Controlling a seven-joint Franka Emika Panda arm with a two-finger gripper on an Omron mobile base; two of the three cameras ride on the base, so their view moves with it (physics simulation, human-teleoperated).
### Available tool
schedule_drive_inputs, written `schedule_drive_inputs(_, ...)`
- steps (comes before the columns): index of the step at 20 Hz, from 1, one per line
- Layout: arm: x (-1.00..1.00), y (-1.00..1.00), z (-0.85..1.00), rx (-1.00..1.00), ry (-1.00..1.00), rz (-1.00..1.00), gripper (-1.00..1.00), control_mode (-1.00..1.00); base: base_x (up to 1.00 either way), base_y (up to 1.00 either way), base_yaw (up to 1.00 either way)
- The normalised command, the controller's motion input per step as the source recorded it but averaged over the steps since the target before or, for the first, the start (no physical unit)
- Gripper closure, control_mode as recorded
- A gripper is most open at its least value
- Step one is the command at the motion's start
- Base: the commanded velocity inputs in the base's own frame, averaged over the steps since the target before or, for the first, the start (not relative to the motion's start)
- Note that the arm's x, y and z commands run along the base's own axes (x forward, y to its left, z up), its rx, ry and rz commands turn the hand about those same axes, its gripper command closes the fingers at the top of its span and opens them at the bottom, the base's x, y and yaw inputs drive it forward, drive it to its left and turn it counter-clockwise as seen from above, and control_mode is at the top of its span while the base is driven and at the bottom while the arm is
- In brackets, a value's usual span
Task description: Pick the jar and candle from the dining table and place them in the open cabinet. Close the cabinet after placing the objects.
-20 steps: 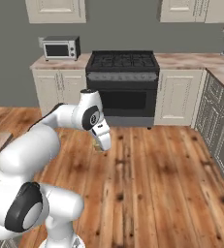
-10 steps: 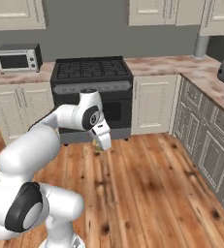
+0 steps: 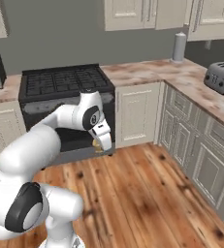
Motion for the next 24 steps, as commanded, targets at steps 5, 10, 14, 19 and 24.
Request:
schedule_drive_inputs(5,0.0,0.0,0.0,0.0,0.0,0.0,1.0,1.0,1.0,0.37,-0.31)
schedule_drive_inputs(10,0.0,0.0,0.0,0.0,0.0,0.0,1.0,1.0,1.0,0.36,-0.31)
schedule_drive_inputs(14,0.0,0.0,0.0,0.0,0.0,0.0,1.0,1.0,1.0,0.37,-0.31)
schedule_drive_inputs(19,0.0,0.0,0.0,0.0,0.0,0.0,1.0,1.0,1.0,0.3,-0.3)
schedule_drive_inputs(24,0.0,0.0,0.0,0.0,0.0,0.0,1.0,1.0,1.0,0.15,-0.28)
